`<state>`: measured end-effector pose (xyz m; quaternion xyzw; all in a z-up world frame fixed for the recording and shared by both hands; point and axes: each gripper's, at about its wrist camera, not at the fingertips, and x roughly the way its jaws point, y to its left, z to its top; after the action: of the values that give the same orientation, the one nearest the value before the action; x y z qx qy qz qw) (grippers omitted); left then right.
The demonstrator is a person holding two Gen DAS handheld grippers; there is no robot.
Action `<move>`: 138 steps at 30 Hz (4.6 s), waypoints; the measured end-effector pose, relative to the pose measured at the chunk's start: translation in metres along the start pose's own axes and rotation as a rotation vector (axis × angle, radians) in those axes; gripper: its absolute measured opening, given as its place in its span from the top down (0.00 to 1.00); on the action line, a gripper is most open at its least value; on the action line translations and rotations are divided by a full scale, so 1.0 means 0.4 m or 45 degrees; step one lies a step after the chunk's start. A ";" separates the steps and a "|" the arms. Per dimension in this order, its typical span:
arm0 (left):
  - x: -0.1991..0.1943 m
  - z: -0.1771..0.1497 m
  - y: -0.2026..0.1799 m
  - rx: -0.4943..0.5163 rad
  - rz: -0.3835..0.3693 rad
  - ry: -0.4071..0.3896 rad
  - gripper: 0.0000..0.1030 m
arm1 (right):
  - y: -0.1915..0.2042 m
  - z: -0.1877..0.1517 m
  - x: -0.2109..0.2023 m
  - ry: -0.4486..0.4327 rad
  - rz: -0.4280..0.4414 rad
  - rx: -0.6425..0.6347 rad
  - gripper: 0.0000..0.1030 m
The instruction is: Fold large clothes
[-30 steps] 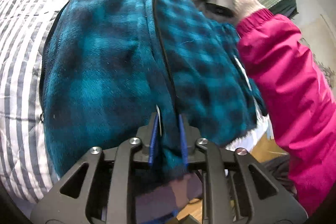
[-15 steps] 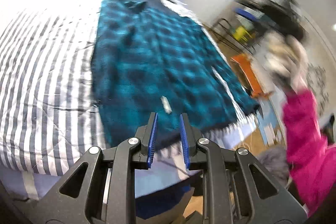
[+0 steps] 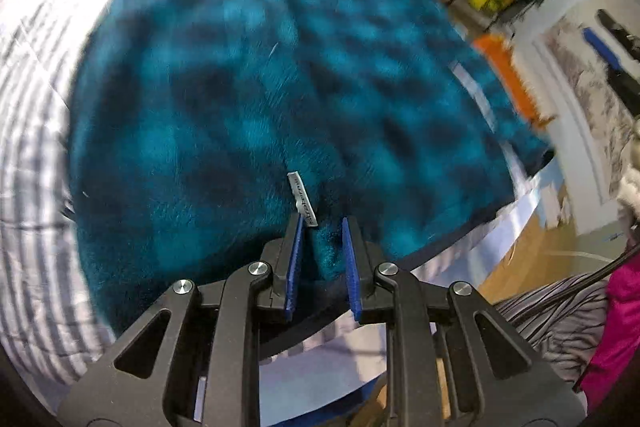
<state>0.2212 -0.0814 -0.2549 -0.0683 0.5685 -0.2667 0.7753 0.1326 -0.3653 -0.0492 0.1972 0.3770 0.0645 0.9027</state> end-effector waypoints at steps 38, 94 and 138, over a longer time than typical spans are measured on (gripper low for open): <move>-0.124 0.109 -0.236 0.206 -0.211 -0.229 0.82 | -0.690 -0.280 -0.054 0.273 -0.247 0.788 0.79; 0.002 0.208 -0.173 -0.124 -0.360 -0.121 0.69 | -0.055 -0.246 0.170 0.563 0.092 -0.196 0.68; 0.107 0.117 -0.312 -0.020 -0.496 0.005 0.97 | -0.559 0.285 0.642 0.299 -0.088 0.315 0.77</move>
<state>0.2312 -0.2176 -0.2239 -0.1828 0.5480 -0.4074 0.7073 0.3876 -0.5365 -0.2352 0.2850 0.4913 0.0092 0.8230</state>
